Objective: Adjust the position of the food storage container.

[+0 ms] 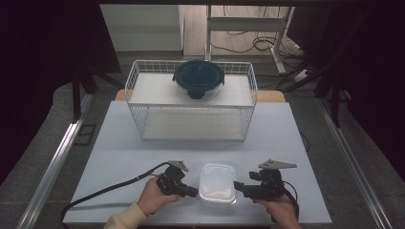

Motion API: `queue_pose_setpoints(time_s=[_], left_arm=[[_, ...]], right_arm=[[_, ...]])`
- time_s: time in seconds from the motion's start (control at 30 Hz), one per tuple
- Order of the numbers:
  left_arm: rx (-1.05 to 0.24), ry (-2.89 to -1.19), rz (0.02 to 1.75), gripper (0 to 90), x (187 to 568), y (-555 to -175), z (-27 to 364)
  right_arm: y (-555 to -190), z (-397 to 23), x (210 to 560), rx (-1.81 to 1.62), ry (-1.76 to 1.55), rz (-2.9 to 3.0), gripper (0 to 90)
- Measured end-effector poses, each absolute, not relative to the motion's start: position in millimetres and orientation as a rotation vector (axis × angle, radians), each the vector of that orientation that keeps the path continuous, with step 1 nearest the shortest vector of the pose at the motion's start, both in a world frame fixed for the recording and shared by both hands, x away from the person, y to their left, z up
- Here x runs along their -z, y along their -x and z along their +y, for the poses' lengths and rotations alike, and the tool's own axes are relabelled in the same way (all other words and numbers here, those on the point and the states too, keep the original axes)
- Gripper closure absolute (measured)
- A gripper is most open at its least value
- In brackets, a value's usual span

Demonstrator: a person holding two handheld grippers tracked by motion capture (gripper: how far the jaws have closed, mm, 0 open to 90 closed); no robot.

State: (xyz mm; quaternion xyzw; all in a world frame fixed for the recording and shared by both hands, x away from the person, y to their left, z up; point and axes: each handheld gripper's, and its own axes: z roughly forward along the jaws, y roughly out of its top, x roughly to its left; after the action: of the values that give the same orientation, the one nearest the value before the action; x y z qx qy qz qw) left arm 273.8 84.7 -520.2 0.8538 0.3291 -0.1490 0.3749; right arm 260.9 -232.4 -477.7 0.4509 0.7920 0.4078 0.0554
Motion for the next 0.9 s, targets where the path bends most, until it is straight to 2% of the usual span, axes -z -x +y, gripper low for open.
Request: queue_pose_setpoints(time_s=[0.47,0.73,0.8,0.9], left_arm=[[0.387,-2.135,0.867,90.0,522.6,-271.3,81.3],[0.257,-2.097,0.886,87.6,503.1,-268.5,100.5],[0.233,-2.060,0.924,83.8,498.3,-267.0,108.9],[0.207,-2.010,0.994,64.0,493.2,-265.2,121.0]], right_arm=[[-261.5,-233.6,477.8,-1.237,-1.369,2.399,20.9],[-261.5,-238.1,474.4,-1.249,-1.377,2.381,20.9],[-261.4,-239.0,473.5,-1.251,-1.378,2.378,20.9],[-261.1,-239.5,472.5,-1.255,-1.378,2.375,20.9]])
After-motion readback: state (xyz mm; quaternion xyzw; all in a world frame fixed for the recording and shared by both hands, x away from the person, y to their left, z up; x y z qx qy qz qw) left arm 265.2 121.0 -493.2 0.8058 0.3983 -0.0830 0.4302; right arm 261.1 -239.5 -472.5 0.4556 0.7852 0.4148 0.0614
